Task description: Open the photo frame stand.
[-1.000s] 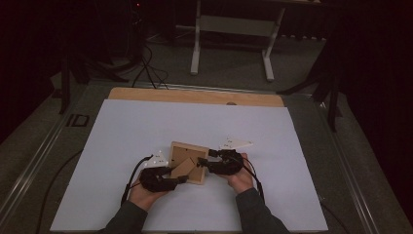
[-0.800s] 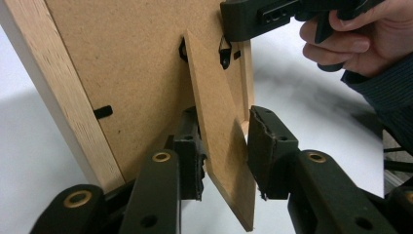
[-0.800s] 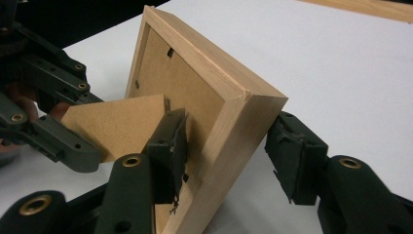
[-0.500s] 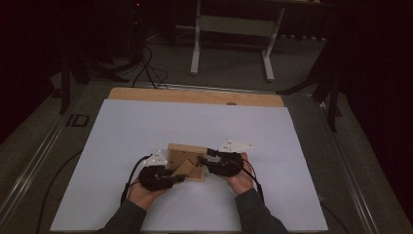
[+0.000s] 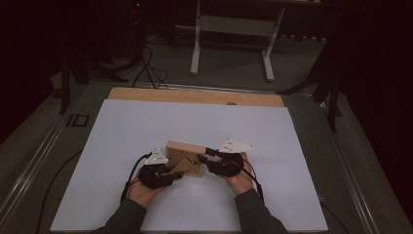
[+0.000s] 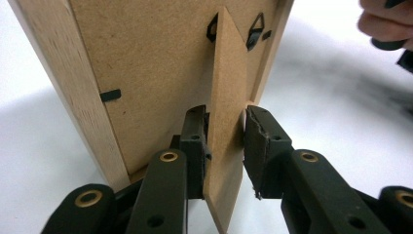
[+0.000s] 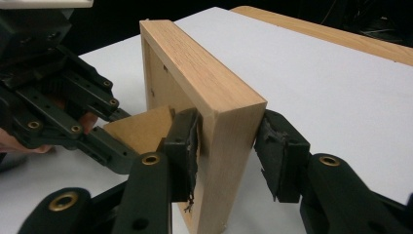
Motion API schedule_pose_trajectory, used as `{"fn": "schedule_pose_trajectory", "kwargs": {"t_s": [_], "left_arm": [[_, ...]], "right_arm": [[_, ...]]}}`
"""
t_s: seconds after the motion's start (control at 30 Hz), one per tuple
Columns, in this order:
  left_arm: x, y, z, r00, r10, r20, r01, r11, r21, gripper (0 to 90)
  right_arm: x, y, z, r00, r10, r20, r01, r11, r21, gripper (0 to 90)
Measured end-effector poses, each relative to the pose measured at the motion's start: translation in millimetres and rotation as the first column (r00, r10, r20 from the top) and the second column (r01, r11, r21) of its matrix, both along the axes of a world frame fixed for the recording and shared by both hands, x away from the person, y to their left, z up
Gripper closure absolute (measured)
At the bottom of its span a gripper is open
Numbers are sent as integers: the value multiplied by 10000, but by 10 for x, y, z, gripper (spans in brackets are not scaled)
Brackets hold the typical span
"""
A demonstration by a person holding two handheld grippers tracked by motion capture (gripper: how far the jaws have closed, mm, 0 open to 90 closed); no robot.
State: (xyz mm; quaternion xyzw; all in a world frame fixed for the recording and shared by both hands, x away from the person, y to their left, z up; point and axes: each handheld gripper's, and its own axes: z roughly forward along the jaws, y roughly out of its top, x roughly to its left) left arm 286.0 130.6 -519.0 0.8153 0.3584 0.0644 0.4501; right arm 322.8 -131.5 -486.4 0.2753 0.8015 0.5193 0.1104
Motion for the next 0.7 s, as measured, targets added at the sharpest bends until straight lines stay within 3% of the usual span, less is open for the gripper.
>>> {"fn": "schedule_pose_trajectory", "kwargs": {"t_s": [0.17, 0.37, 0.7], "left_arm": [[2, -6, -1, 9995, 223, 208, -228, 9995, 218, 689], [45, 28, -22, 9983, 570, 75, -572, 9982, 203, 672], [48, 15, -33, 9975, 657, 273, -670, 9965, 507, 659]], "right_arm": [[-9, 3, 4, 10000, -5, 49, 5, 10000, 5, 605], [-53, 45, 15, 9990, 36, 456, -30, 9999, -147, 611], [-106, 102, 14, 9973, 98, 725, -72, 9993, -357, 601]]}}
